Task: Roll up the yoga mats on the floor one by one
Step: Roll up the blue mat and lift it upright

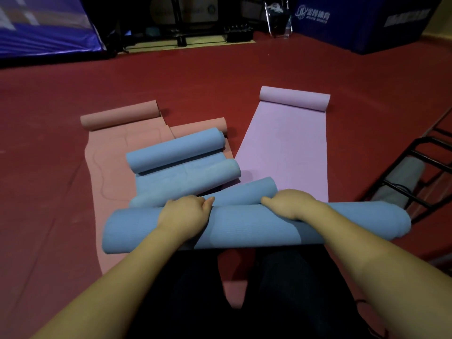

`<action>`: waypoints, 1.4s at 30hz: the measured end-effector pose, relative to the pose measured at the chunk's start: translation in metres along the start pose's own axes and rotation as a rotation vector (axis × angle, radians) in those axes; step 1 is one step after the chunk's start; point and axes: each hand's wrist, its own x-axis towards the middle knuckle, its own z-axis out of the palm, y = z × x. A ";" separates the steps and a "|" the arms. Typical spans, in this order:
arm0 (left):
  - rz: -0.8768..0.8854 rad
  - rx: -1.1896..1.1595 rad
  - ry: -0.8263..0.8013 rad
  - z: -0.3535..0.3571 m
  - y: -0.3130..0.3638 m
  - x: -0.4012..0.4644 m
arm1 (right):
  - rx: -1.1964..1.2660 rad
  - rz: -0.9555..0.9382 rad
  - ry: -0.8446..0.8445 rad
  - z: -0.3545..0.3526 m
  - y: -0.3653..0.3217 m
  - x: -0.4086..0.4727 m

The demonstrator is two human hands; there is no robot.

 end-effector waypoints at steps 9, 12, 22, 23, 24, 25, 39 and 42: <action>-0.079 -0.097 -0.255 -0.012 -0.003 0.036 | 0.060 -0.079 0.498 0.012 -0.002 0.011; -0.085 -0.126 -0.327 -0.015 -0.004 0.048 | 0.023 -0.086 0.583 0.020 -0.004 0.005; -0.082 -0.190 -0.479 -0.020 0.000 0.078 | -0.072 -0.048 0.732 0.062 -0.008 -0.006; -0.086 -0.195 -0.475 -0.019 0.000 0.078 | -0.074 -0.048 0.725 0.061 -0.008 -0.004; -0.092 -0.208 -0.464 -0.017 0.000 0.078 | -0.076 -0.044 0.709 0.060 -0.007 -0.001; -0.100 -0.215 -0.444 -0.015 0.000 0.078 | -0.080 -0.041 0.689 0.058 -0.007 0.001; 0.052 0.083 0.214 0.036 -0.010 0.020 | -0.117 -0.027 0.420 0.021 -0.016 0.019; 0.016 0.079 0.232 0.021 -0.004 0.026 | -0.081 -0.019 0.365 0.010 -0.020 0.019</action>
